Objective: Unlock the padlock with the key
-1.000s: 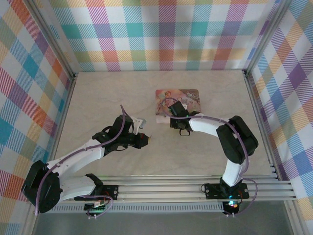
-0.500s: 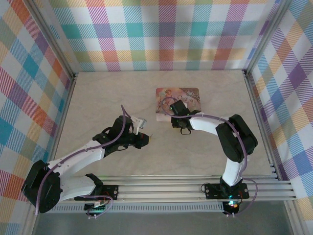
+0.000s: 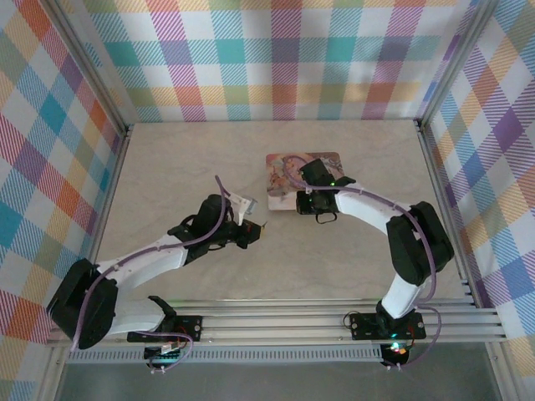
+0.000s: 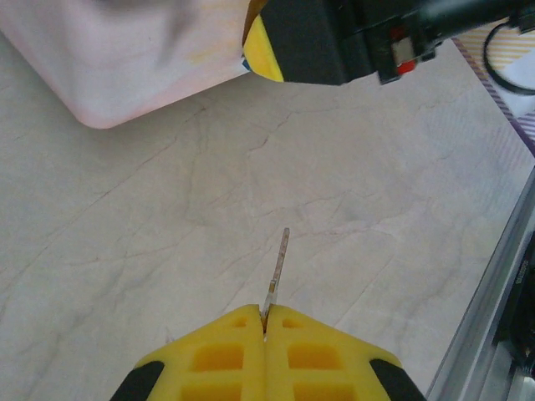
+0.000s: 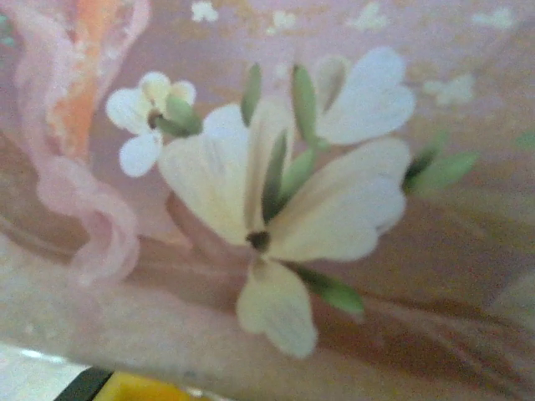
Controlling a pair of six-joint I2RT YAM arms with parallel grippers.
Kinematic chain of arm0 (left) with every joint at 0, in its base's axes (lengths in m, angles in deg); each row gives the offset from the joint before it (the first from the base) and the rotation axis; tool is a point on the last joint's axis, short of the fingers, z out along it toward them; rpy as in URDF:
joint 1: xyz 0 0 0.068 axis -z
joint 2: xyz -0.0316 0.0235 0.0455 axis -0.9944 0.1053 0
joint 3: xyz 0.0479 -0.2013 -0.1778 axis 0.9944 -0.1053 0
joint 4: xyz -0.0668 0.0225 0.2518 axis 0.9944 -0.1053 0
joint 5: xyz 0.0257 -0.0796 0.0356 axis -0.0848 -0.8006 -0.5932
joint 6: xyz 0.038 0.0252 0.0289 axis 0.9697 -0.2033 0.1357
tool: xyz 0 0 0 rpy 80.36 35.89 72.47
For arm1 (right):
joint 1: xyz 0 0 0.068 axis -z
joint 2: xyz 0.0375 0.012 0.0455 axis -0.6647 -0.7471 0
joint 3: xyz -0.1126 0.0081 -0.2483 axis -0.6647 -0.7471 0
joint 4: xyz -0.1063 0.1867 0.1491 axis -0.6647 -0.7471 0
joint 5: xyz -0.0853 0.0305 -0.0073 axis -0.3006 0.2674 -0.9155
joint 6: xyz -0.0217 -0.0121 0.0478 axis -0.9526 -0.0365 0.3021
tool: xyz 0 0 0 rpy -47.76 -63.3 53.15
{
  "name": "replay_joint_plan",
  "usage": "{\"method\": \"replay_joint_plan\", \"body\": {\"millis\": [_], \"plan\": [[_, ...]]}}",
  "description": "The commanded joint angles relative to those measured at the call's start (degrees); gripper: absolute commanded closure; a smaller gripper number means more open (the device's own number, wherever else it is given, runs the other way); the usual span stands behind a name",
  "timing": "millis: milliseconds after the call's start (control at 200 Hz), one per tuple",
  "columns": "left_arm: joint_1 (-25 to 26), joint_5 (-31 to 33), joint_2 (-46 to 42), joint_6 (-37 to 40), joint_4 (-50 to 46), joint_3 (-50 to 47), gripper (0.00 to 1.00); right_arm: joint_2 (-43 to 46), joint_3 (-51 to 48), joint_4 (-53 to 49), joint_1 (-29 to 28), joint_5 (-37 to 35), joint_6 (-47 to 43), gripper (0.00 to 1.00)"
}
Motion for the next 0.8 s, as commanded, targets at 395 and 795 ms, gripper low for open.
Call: {"method": "replay_joint_plan", "body": {"millis": [395,795], "plan": [[3.1,-4.9,15.2,2.6,25.1,3.4,1.00,-0.2,15.5,-18.7,3.9,18.0,9.0,1.00],[3.0,-7.4,23.1,-1.2,33.6,7.3,1.00,0.0,18.0,-19.8,4.5,23.4,8.8,1.00]]}}
